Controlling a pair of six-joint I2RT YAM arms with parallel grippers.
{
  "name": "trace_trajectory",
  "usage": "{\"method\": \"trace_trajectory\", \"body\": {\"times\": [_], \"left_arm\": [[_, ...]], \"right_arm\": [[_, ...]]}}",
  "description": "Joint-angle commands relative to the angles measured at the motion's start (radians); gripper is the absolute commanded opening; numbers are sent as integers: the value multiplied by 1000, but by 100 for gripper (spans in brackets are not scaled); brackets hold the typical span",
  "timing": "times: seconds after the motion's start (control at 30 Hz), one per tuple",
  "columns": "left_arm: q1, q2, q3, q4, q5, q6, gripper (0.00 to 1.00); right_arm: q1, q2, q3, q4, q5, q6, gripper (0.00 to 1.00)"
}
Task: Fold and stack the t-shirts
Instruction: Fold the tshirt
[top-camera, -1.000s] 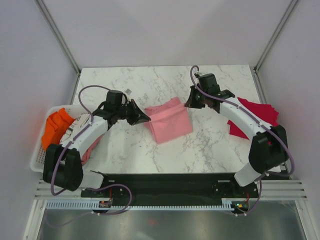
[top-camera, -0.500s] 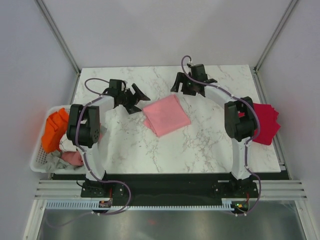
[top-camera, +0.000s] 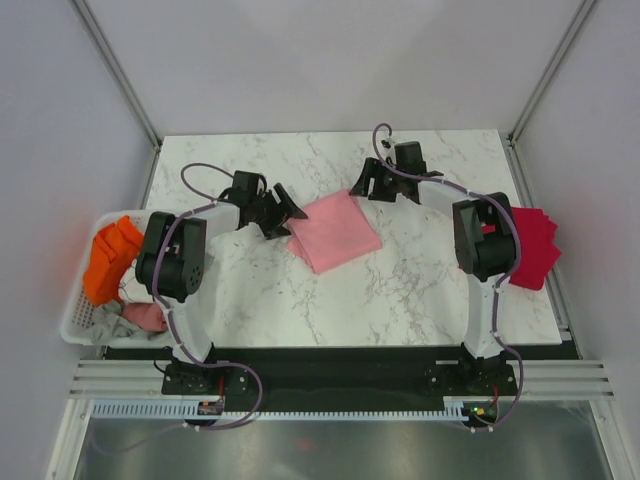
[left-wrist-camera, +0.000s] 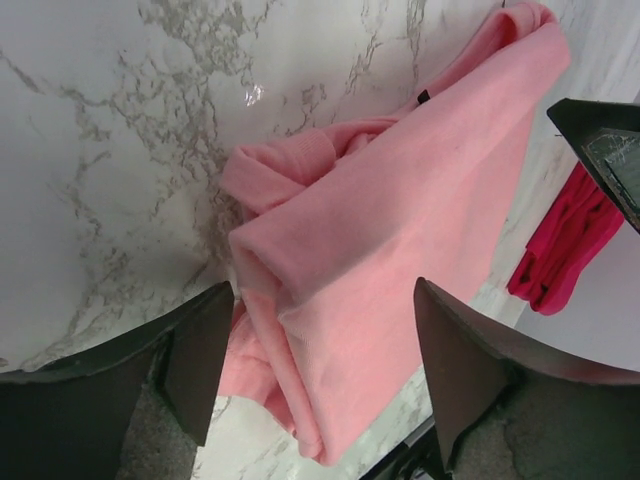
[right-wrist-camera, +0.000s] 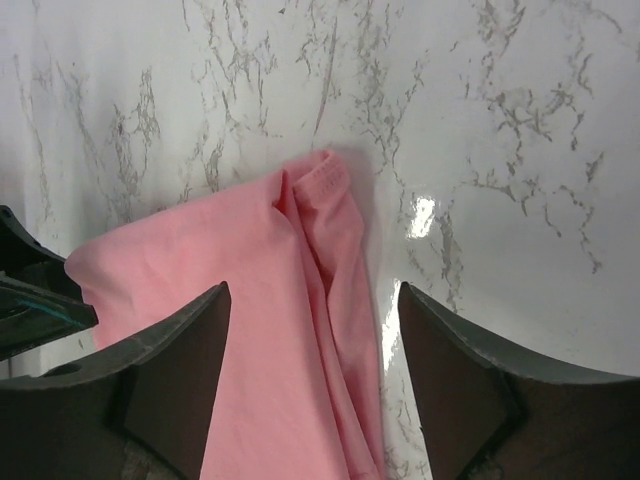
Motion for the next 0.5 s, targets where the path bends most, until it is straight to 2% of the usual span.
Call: {"method": "trace_trajectory", "body": {"times": [0.0,0.13,0.23,0.47], "left_arm": [[1,9,15,52,-39,41,78],[1,49,48,46,-51,42,71],[1,75,84,29,-56,61,58],[1,141,188,-9,-50,130,61]], "right_arm": [[5,59,61,41,-60,-35,74],[19,98,78,35,-42,-45,73],[22,113,83,30,-29,-51,74],[44,167,156,-20,-17,-69,75]]}}
